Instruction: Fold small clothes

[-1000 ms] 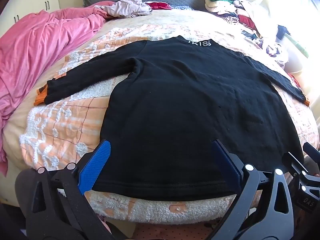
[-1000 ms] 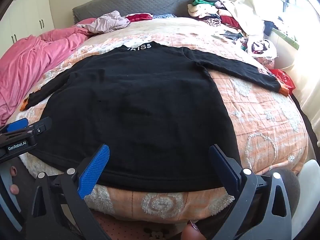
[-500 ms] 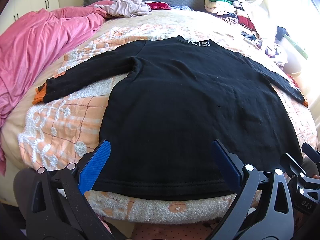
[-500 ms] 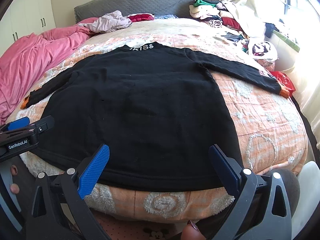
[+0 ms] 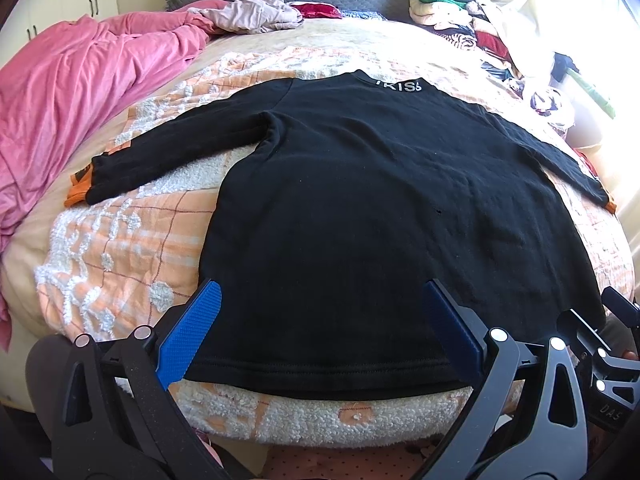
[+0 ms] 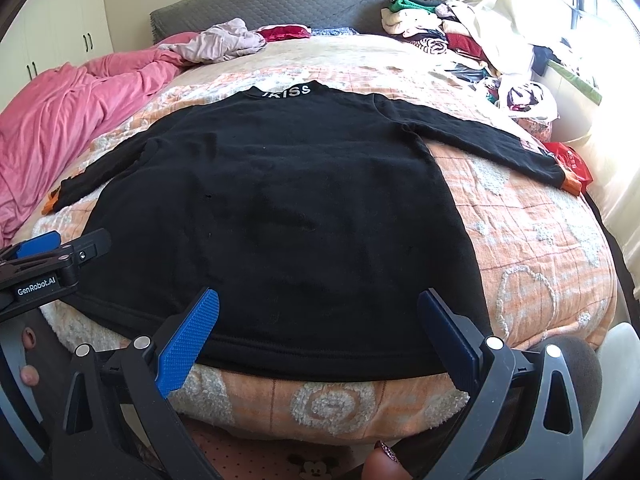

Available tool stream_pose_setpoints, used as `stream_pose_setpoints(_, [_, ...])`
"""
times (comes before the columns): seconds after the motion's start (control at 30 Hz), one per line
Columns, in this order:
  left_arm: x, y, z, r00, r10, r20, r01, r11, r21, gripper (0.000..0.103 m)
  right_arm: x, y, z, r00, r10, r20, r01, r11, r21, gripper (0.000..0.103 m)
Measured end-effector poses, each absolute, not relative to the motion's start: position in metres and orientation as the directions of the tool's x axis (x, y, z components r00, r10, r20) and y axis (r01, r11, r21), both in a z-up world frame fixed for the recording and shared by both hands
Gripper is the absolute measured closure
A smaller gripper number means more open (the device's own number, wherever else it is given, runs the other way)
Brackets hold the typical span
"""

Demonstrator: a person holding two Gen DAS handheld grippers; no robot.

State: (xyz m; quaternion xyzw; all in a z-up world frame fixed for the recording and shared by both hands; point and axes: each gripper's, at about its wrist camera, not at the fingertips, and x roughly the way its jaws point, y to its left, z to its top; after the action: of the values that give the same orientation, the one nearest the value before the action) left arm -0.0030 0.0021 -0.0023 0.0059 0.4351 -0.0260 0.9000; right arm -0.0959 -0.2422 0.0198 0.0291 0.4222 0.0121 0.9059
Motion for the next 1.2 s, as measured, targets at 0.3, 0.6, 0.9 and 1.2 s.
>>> stream_pose_setpoints(0.3, [-0.003,0.002,-0.002,0.621,-0.041,-0.783,0.049,0.999,-0.013,0.009,-0.096,-0.242,0.020,0.643,0.046,-0.764,0.004,0.998,0.063,0.004])
stream_pose_setpoints(0.6, [-0.002,0.002,-0.002,0.623,-0.045,-0.781,0.051,0.999,-0.016,0.009,-0.096,-0.243,0.021,0.645,0.044,-0.763,0.007,0.998,0.064,0.004])
stream_pose_setpoints(0.9, [0.001,-0.003,0.000,0.623,-0.055,-0.780,0.066,0.998,-0.017,0.009,-0.093,-0.251,0.026,0.652,0.042,-0.757,0.018,0.997,0.070,0.004])
stream_pose_setpoints(1.2, [0.008,-0.011,-0.001,0.617,-0.061,-0.785,0.080,0.997,-0.015,0.009,-0.082,-0.260,0.030,0.655,0.042,-0.754,0.030,0.996,0.081,0.004])
